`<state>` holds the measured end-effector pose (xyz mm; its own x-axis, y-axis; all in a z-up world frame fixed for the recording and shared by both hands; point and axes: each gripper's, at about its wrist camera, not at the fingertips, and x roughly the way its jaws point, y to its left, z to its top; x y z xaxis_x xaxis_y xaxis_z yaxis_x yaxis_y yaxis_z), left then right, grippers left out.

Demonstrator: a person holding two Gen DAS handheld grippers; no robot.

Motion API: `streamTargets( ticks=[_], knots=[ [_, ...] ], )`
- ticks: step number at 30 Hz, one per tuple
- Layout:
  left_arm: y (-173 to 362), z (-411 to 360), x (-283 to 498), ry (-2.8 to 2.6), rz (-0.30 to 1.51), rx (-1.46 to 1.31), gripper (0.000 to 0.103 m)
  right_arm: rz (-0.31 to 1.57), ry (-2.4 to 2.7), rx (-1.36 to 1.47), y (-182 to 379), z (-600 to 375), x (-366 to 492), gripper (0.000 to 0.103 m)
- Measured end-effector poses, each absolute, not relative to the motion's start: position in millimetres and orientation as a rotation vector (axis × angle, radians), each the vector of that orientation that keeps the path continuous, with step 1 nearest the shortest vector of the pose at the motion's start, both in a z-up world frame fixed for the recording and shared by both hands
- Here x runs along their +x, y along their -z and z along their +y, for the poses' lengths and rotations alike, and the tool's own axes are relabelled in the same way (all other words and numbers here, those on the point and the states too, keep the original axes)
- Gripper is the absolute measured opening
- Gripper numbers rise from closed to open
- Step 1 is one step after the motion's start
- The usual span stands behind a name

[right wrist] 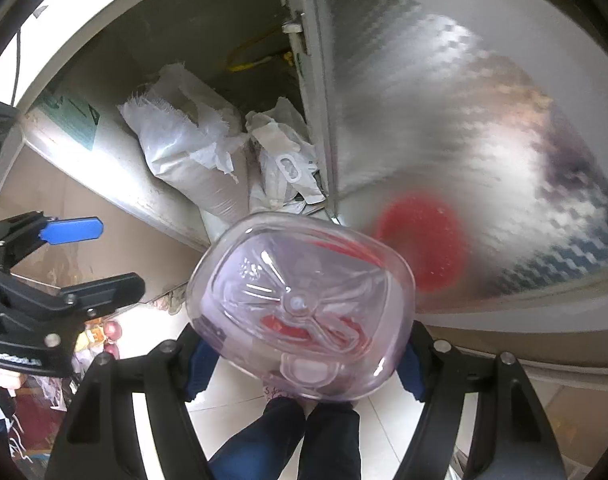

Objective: Collect trash
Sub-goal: 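Release the sachet into the red bin with the left tool while the right tool holds the bottle, then open the right tool over the red bin to drop the bottle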

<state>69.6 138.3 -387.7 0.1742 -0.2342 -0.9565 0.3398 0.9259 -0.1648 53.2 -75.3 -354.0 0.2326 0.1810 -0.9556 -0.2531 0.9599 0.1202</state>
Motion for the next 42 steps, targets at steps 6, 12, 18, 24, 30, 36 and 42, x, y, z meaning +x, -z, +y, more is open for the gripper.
streamTargets(
  ticks=[6, 12, 18, 24, 30, 36, 42],
  knots=[
    [394, 148, 66, 0.385, 1.338, 0.098, 0.090, 1.303, -0.307, -0.101, 365, -69, 55, 0.071],
    [399, 153, 66, 0.380, 1.343, 0.093, 0.091, 1.319, -0.313, -0.121, 379, -64, 59, 0.071],
    [404, 156, 65, 0.386, 1.348, 0.099, 0.091, 1.319, -0.304, -0.140, 391, -62, 64, 0.072],
    [405, 151, 62, 0.380, 1.348, 0.120, 0.091, 1.304, -0.277, -0.135, 392, -67, 63, 0.098],
    [384, 156, 56, 0.368, 1.340, 0.099, 0.091, 1.297, -0.296, -0.153, 368, -65, 53, 0.102],
    [337, 163, 46, 0.339, 1.301, 0.084, 0.091, 1.290, -0.293, -0.157, 329, -61, 46, 0.102],
    [265, 173, 34, 0.321, 1.245, 0.065, 0.091, 1.233, -0.304, -0.170, 251, -56, 40, 0.102]
  ],
)
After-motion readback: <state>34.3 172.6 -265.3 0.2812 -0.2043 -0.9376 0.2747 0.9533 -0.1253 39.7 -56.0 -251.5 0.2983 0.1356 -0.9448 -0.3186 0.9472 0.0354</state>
